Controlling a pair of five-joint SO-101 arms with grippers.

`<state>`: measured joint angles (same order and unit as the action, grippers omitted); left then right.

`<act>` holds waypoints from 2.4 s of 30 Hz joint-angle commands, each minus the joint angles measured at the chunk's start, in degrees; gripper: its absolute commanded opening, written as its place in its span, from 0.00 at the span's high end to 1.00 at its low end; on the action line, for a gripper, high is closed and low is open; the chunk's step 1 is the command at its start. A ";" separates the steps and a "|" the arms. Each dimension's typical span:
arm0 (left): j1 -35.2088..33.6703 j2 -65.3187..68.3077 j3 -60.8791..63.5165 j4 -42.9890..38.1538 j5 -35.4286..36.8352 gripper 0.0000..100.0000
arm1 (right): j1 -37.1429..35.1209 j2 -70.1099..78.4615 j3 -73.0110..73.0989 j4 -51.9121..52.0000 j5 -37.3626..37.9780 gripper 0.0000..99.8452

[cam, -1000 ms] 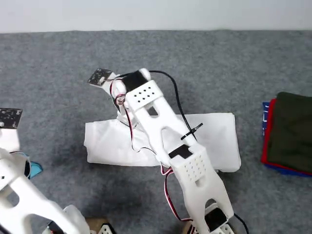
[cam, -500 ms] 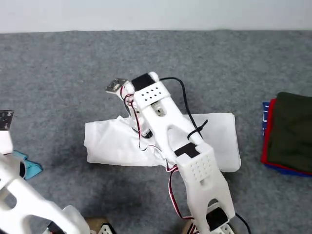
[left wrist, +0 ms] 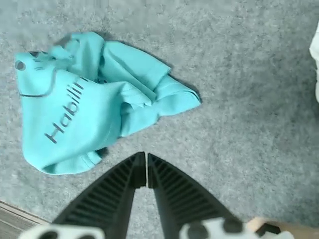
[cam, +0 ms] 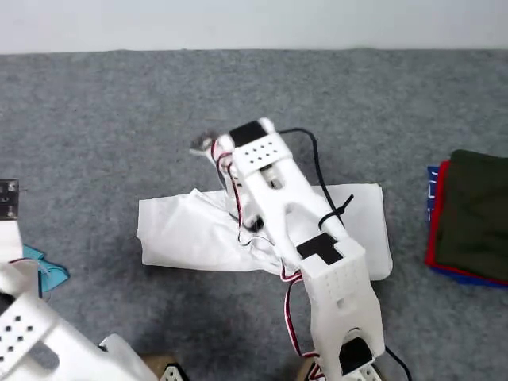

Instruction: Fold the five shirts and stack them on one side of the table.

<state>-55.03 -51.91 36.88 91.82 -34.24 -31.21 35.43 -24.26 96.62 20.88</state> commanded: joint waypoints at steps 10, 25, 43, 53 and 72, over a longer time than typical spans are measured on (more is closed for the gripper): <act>-0.35 -9.41 1.36 5.80 0.53 0.99 | 4.70 -12.44 4.75 4.00 -0.70 0.99; -0.35 -16.09 4.18 6.95 0.53 0.98 | 25.98 -45.41 34.02 -3.65 -0.62 0.97; -0.09 -16.09 12.79 -0.53 0.53 0.98 | 36.53 -51.03 61.54 -37.93 -4.84 0.76; -0.09 -16.09 13.05 -0.79 0.53 0.98 | 36.35 -38.11 60.40 -44.18 -9.93 0.76; -0.09 -16.09 13.14 -0.35 0.53 0.98 | 38.29 -25.36 50.20 -37.41 -13.54 0.98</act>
<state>-55.03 -67.47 50.24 92.44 -34.24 7.03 9.58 26.20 58.90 7.78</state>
